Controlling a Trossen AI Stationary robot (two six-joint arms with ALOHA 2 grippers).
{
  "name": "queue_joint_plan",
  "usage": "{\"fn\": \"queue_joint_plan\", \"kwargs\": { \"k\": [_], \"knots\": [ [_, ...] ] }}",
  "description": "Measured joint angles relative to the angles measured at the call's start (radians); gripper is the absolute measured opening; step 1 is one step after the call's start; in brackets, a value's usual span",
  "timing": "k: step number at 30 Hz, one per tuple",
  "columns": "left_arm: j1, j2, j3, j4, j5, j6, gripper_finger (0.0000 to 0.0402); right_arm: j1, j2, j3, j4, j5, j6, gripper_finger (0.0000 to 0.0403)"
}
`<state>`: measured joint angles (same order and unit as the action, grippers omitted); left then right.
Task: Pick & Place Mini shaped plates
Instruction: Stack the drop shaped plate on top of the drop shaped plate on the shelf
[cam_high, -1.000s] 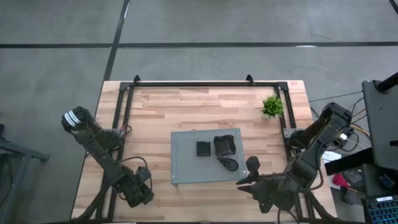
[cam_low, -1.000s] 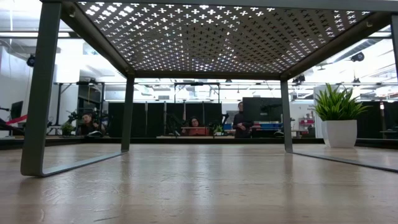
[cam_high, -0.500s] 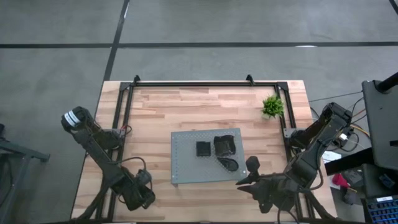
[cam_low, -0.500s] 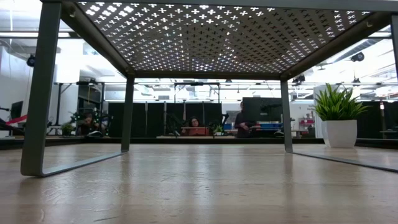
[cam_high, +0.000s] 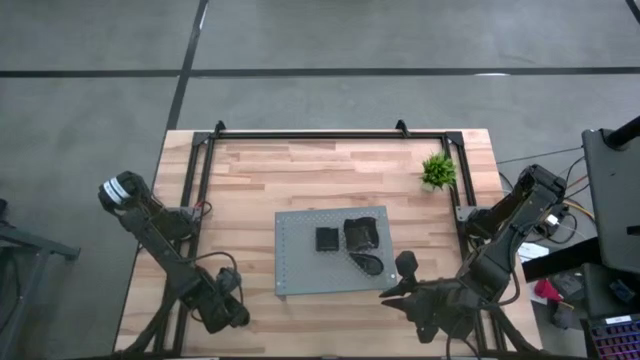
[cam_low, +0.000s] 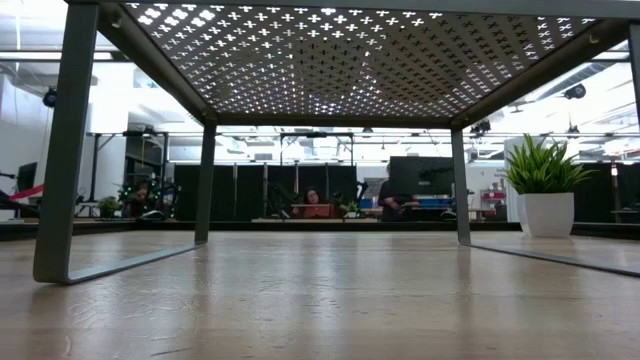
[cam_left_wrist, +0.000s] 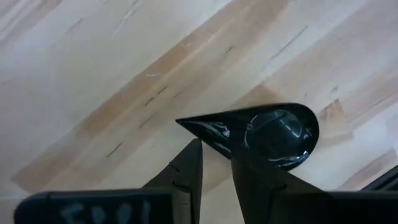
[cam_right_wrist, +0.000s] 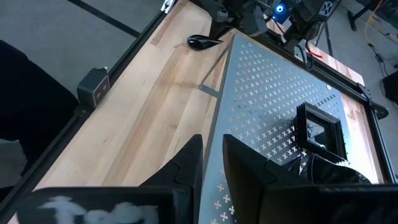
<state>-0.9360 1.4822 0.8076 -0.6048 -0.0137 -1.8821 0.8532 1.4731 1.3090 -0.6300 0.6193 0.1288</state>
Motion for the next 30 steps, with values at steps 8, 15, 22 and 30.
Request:
{"fn": "queue_joint_plan", "kwargs": {
  "k": [8,15,22,30],
  "knots": [
    [0.000,0.000,-0.021,0.012,-0.051,0.075,0.0058,0.000,0.000,0.000,0.001,0.000,0.002,0.0060],
    [0.000,0.000,-0.021,0.014,-0.092,0.109,0.0004,0.000,0.000,0.000,0.002,0.000,0.003,0.0057],
    [0.000,-0.012,-0.004,-0.013,-0.149,0.162,0.0000,0.000,0.001,0.000,0.005,0.001,0.003,0.0059],
    [-0.008,-0.066,0.062,-0.031,-0.276,0.263,0.0000,0.000,0.001,0.000,0.021,0.001,0.036,0.0047]
  ]
}}
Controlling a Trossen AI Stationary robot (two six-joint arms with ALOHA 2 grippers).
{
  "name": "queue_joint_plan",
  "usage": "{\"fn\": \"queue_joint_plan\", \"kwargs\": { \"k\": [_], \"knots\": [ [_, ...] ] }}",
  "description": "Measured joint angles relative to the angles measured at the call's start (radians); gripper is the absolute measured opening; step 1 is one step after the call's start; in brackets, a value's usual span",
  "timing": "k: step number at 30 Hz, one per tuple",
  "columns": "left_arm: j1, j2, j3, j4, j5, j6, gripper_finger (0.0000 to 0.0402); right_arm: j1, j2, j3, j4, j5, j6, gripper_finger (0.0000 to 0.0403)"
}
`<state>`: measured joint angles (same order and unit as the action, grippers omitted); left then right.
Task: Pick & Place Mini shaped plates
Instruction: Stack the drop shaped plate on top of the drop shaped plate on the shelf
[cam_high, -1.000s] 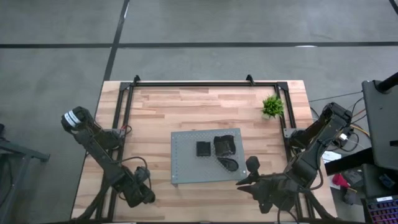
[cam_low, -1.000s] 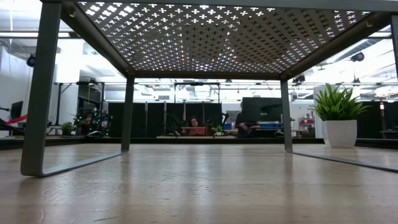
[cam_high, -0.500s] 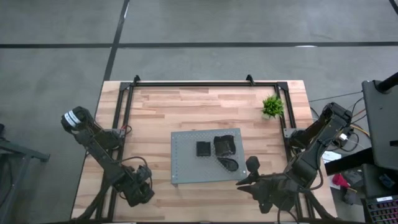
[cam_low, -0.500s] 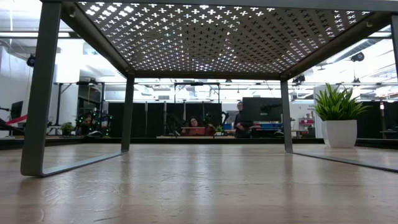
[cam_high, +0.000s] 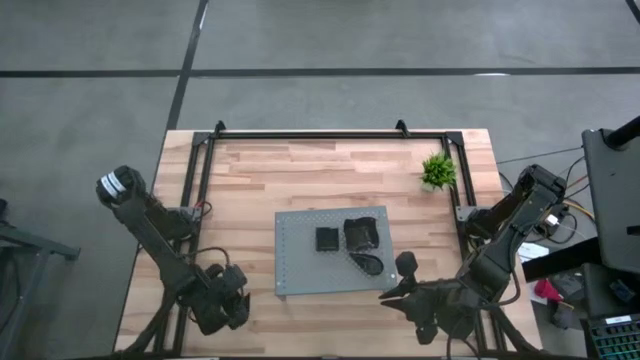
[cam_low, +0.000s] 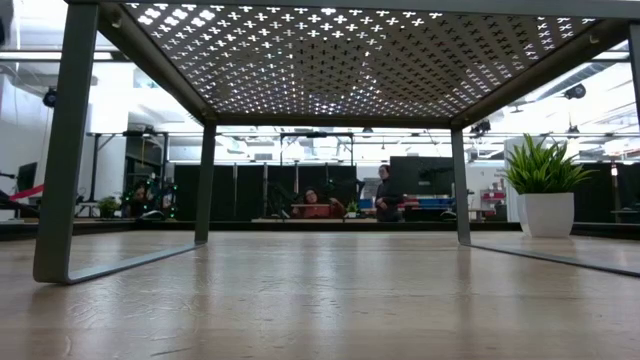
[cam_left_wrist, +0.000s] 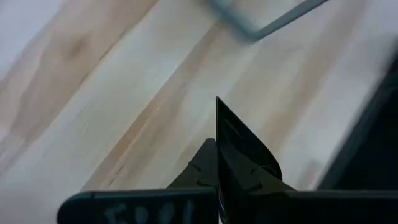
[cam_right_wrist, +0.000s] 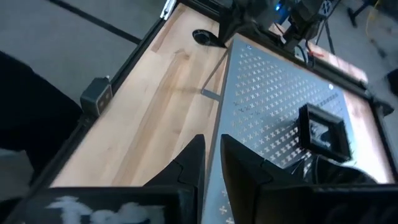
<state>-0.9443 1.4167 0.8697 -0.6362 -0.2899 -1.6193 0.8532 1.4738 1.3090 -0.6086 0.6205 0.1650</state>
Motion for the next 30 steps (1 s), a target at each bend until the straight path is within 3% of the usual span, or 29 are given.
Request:
{"fn": "queue_joint_plan", "kwargs": {
  "k": [5,9,17,22,25,30],
  "knots": [
    [-0.011,-0.036,0.098,0.000,-0.156,0.121,0.0000,-0.003,0.000,-0.001,0.000,0.000,0.091,0.0050],
    [-0.029,-0.041,0.204,0.005,-0.353,0.284,0.0000,-0.003,0.000,-0.001,0.001,0.009,0.122,0.0047],
    [-0.021,0.005,0.379,0.153,-0.912,0.781,0.0000,-0.003,0.000,-0.002,0.079,0.142,0.096,0.0046],
    [0.014,0.045,0.378,0.395,-1.214,1.123,0.0000,-0.006,0.013,-0.004,0.129,0.279,0.041,0.0046],
    [0.072,0.074,0.373,0.470,-1.249,1.220,0.0000,-0.019,0.042,-0.006,0.147,0.348,-0.002,0.0060],
    [0.168,0.124,0.372,0.491,-1.207,1.243,0.0000,-0.060,0.110,-0.006,0.241,0.515,-0.064,0.0097]
  ]
}}
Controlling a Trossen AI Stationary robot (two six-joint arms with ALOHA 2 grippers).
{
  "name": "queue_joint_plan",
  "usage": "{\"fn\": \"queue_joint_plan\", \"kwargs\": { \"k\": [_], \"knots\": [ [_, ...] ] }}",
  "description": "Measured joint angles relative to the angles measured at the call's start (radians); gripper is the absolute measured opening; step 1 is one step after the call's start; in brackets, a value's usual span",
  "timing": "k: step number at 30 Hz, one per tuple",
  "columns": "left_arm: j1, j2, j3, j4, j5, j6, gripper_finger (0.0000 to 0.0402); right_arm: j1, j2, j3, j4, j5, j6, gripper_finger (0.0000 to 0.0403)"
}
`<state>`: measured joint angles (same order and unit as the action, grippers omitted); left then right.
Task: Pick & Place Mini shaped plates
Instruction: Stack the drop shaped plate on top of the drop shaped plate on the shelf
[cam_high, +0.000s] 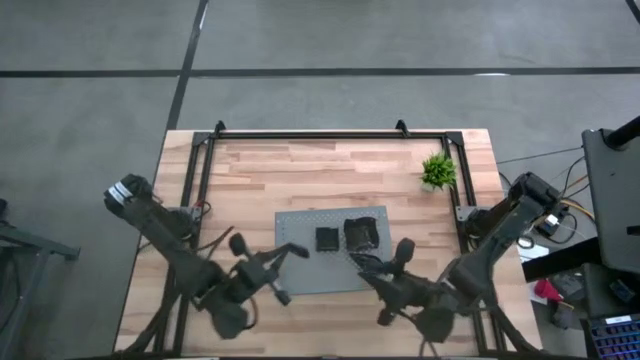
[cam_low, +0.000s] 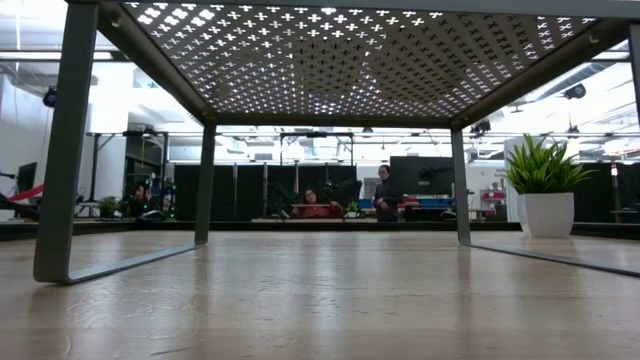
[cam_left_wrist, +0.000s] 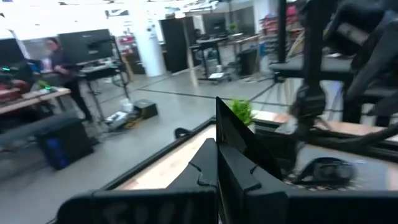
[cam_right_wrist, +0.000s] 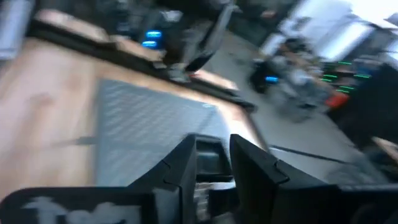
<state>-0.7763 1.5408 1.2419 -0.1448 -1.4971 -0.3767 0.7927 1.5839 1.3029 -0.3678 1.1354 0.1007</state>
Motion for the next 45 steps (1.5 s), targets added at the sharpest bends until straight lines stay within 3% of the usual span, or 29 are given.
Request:
{"fn": "queue_joint_plan", "kwargs": {
  "k": [4,8,16,20,29,38,45],
  "knots": [
    [0.038,0.033,0.010,0.033,-0.016,0.063,0.0000,-0.032,0.044,0.002,0.064,0.132,-0.045,0.0113],
    [0.057,0.050,0.021,0.116,-0.029,0.128,0.0000,-0.062,0.065,0.004,0.093,0.181,-0.054,0.0108],
    [0.093,0.113,0.074,0.251,0.028,0.309,0.0000,-0.106,0.069,0.006,0.189,0.167,-0.062,0.0087],
    [0.123,0.159,0.114,0.299,0.091,0.427,0.0000,-0.114,0.071,0.006,0.219,0.085,-0.079,0.0080],
    [0.142,0.242,0.250,0.308,0.146,0.593,0.0000,-0.113,0.072,0.006,0.226,0.063,-0.078,0.0073],
    [0.147,0.295,0.316,0.310,0.093,0.718,0.0000,-0.103,0.072,0.005,0.226,0.060,-0.056,0.0076],
    [0.147,0.289,0.303,0.310,0.084,0.715,0.0000,-0.098,0.072,0.004,0.228,0.060,-0.048,0.0068]
  ]
}}
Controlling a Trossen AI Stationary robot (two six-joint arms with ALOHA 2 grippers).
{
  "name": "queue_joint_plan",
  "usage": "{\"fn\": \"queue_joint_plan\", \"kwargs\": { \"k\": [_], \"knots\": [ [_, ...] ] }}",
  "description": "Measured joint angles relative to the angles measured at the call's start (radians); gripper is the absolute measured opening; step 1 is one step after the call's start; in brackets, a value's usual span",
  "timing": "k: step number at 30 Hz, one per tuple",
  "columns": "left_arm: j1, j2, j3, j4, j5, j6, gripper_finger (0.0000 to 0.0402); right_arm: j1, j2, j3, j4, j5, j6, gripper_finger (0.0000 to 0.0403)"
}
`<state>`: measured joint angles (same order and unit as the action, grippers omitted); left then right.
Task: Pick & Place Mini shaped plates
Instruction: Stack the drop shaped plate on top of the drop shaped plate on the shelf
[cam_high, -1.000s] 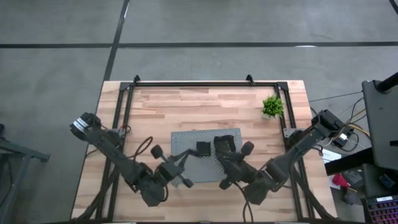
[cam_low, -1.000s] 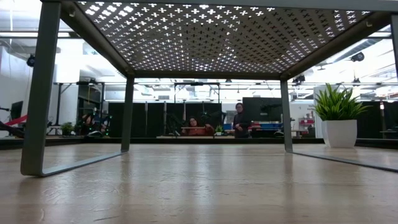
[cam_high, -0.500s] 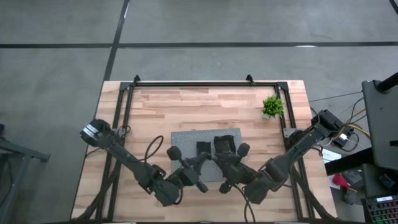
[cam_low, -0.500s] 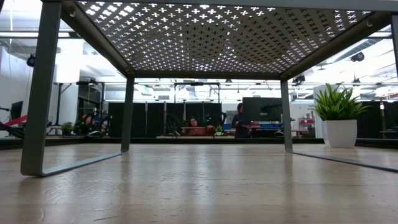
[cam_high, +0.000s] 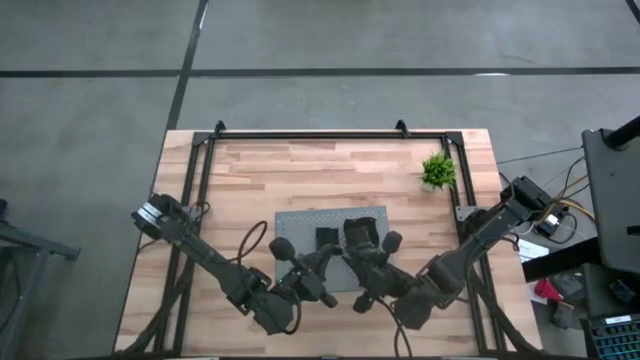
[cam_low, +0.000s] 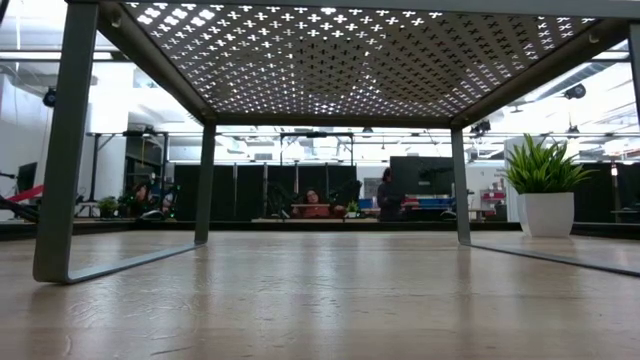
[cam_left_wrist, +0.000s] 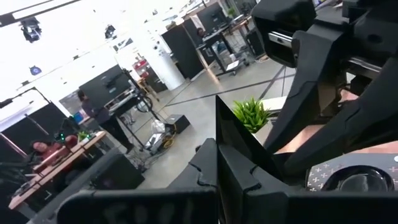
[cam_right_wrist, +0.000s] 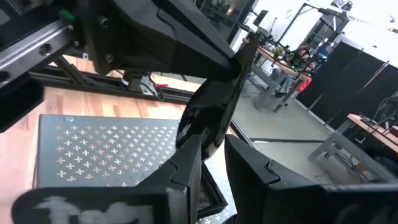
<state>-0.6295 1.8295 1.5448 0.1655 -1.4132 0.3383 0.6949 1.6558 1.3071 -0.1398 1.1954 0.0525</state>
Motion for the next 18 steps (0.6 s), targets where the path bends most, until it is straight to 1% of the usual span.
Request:
{"fn": "queue_joint_plan", "kwargs": {
  "k": [2,8,11,13,18],
  "knots": [
    [0.000,0.000,-0.001,0.000,0.005,-0.005,0.0000,0.001,0.000,0.000,0.000,0.000,0.000,0.0068],
    [0.000,-0.001,-0.001,0.000,0.069,-0.030,0.0000,-0.002,0.000,0.000,0.001,0.000,-0.003,0.0068],
    [0.000,-0.001,-0.003,-0.001,0.069,-0.032,0.0000,-0.002,0.000,0.000,0.001,0.001,-0.008,0.0063],
    [0.000,-0.001,-0.004,-0.001,0.063,-0.033,0.0000,-0.002,0.000,0.000,0.000,0.002,-0.014,0.0054],
    [-0.001,-0.001,-0.008,-0.002,0.064,-0.036,0.0000,-0.003,-0.001,0.000,-0.003,0.014,-0.040,0.0015]
  ]
}}
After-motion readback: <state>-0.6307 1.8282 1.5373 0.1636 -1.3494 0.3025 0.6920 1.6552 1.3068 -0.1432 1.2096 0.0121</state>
